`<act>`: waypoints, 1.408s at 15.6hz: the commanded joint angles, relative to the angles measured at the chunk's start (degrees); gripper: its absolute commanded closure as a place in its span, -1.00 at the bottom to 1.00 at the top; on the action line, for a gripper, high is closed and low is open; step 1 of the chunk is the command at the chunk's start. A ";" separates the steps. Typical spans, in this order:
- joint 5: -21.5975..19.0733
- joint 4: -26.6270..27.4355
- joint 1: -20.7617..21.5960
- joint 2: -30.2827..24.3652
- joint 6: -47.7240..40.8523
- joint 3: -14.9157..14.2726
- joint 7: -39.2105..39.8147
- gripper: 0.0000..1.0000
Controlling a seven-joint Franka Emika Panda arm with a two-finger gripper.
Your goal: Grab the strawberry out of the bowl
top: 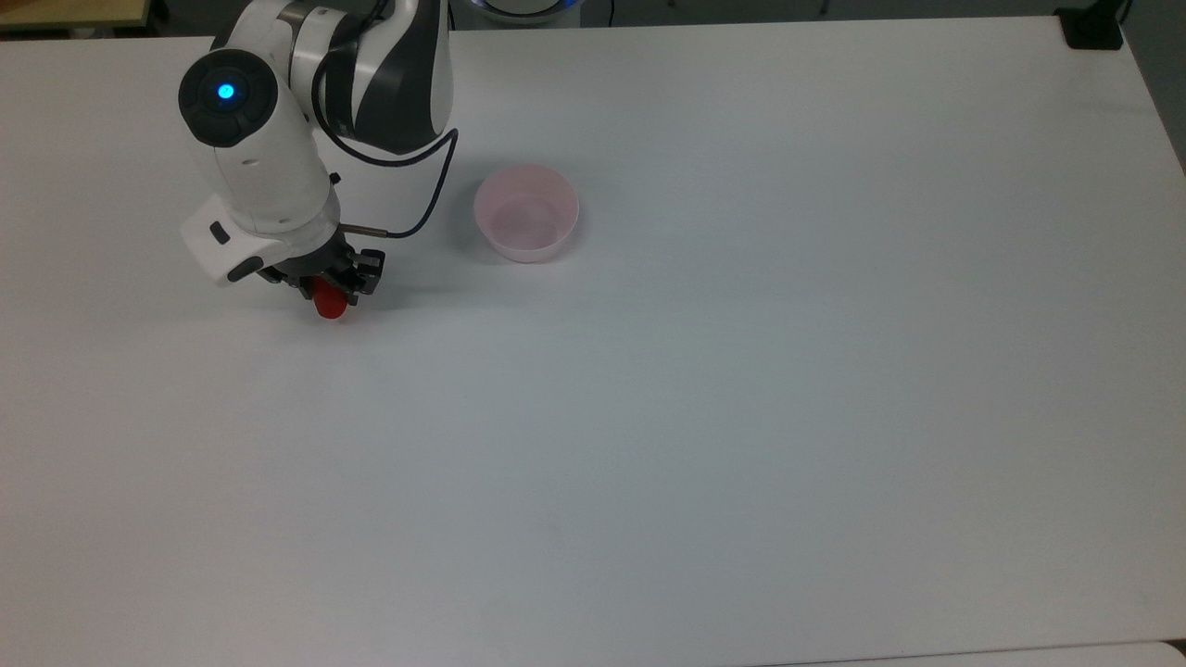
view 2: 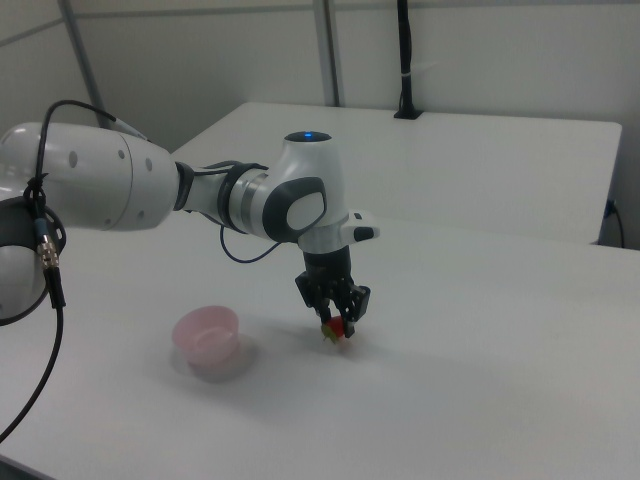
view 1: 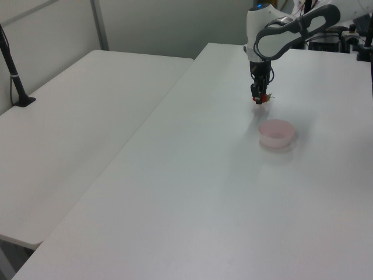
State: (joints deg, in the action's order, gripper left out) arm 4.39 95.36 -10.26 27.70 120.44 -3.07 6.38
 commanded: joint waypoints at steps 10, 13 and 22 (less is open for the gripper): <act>0.53 -0.61 4.89 -10.72 -10.64 0.96 -0.58 -1.00; 0.53 -0.35 9.02 -17.31 -16.62 0.88 -4.09 -1.00; -0.17 -0.26 14.57 -25.85 -24.72 0.26 -14.20 -1.00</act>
State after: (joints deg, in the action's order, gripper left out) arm 4.40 93.40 3.97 3.13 96.67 -1.91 -4.83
